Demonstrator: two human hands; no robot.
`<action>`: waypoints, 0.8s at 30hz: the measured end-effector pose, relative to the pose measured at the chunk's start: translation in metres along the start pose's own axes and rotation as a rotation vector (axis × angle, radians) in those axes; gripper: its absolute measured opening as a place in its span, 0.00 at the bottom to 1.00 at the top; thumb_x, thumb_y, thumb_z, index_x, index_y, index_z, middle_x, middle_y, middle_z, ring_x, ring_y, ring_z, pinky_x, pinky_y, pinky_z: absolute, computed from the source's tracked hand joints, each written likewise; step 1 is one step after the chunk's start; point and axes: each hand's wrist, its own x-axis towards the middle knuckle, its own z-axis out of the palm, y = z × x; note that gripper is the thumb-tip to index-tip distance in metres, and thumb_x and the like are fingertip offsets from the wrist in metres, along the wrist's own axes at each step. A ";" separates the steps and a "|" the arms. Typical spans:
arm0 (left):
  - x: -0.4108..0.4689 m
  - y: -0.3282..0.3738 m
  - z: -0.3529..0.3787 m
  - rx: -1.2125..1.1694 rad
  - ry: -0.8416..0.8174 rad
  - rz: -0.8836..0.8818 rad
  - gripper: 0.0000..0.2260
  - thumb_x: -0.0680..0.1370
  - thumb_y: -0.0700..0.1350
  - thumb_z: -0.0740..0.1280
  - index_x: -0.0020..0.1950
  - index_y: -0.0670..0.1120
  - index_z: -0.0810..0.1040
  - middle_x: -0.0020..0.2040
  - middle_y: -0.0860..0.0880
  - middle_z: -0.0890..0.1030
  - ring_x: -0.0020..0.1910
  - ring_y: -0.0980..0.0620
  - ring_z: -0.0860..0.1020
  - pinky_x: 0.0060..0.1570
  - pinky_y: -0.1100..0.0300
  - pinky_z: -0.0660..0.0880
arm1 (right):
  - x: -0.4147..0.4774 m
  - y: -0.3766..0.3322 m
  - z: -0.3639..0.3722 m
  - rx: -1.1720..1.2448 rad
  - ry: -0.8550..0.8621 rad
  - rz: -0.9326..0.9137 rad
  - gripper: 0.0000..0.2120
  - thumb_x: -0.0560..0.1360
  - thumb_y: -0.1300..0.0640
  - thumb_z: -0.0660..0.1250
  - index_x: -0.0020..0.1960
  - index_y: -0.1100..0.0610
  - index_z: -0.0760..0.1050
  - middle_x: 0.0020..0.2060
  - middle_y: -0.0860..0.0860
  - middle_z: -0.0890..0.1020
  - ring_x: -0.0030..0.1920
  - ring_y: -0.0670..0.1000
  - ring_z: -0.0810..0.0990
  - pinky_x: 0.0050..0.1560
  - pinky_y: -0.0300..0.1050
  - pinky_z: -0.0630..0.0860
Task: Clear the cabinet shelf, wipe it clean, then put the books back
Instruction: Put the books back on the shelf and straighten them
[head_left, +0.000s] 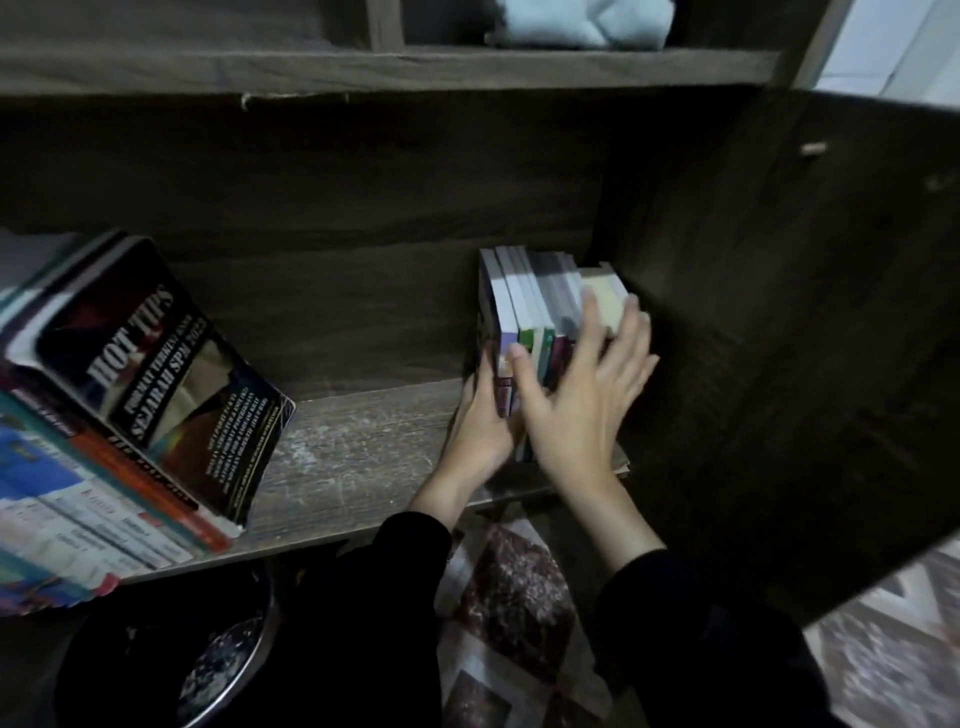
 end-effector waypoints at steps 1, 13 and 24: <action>-0.001 0.006 -0.004 0.012 0.002 0.012 0.37 0.71 0.73 0.57 0.76 0.58 0.57 0.74 0.51 0.65 0.71 0.52 0.66 0.70 0.51 0.64 | 0.003 -0.002 0.003 -0.070 -0.035 -0.082 0.35 0.76 0.38 0.60 0.76 0.52 0.56 0.76 0.62 0.54 0.76 0.61 0.47 0.72 0.64 0.41; -0.047 0.047 -0.073 0.288 0.063 -0.050 0.34 0.78 0.46 0.67 0.79 0.50 0.52 0.77 0.46 0.58 0.75 0.48 0.57 0.70 0.60 0.56 | 0.019 -0.009 0.010 -0.464 -0.297 -0.329 0.24 0.80 0.48 0.56 0.75 0.51 0.61 0.74 0.53 0.65 0.74 0.57 0.61 0.70 0.63 0.46; -0.132 0.036 -0.240 0.901 0.888 -0.231 0.38 0.76 0.49 0.67 0.78 0.40 0.49 0.77 0.37 0.50 0.75 0.37 0.49 0.70 0.40 0.49 | 0.016 -0.011 0.011 -0.390 -0.236 -0.307 0.26 0.76 0.48 0.53 0.70 0.58 0.68 0.70 0.57 0.71 0.70 0.61 0.67 0.68 0.62 0.48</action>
